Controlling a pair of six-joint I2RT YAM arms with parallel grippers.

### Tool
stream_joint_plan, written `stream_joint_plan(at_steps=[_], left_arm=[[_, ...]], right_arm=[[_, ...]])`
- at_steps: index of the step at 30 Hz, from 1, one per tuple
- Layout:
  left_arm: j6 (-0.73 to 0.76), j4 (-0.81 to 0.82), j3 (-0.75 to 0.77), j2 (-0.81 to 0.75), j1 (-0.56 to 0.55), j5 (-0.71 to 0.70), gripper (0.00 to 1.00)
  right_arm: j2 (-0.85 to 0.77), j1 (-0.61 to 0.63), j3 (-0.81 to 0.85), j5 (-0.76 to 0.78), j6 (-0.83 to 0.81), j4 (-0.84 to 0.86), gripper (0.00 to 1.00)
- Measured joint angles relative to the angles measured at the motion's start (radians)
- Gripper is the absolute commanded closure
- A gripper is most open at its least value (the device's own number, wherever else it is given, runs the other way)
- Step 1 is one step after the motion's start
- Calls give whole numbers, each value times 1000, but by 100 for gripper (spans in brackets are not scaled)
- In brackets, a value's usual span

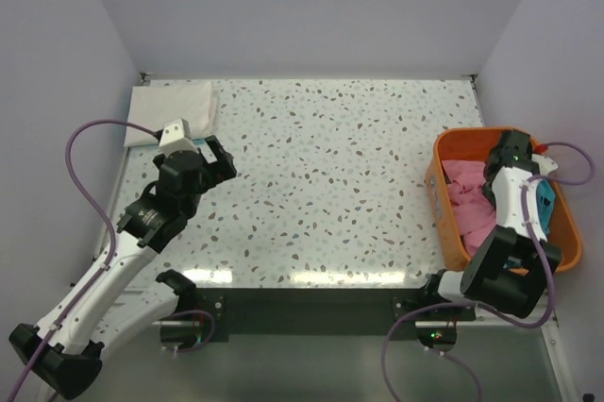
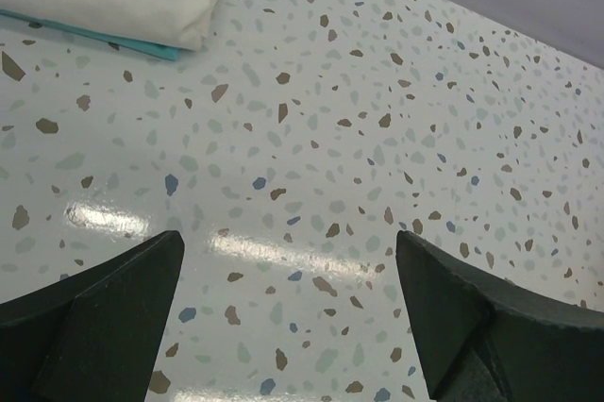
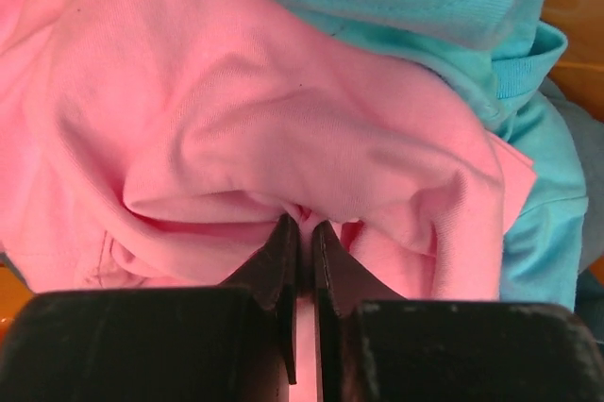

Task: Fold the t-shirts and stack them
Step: Grab the tshirt from the pile, then move the tshirt to the center of the board

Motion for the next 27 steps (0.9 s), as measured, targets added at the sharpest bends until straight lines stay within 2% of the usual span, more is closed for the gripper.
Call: stream_joint_plan(at_steps=[6,9,13,17,22,27], left_arm=[[0,-4,0,-24,0,-5,0],[-1,-5,0,-35,0,-6,0],[-1,-3,0,-50,0,-6,0],[-1,-1,0,-52,0,-5,0],[-5,-1,-8,-49,0,2,0],[-21,-3,-15,-51,0,10,0]], right_arm=[[-91,-3,-2,-6,-10,6,100],[-157,-4,57,-31,-21,-24,100],[-217,-4,254,-122,-46,-60,100],[-221,39,557,-265,-49,-114,100],[-124,394,986,-372,-75,-101,100],[22,630,1195,-574,-84,16,100]])
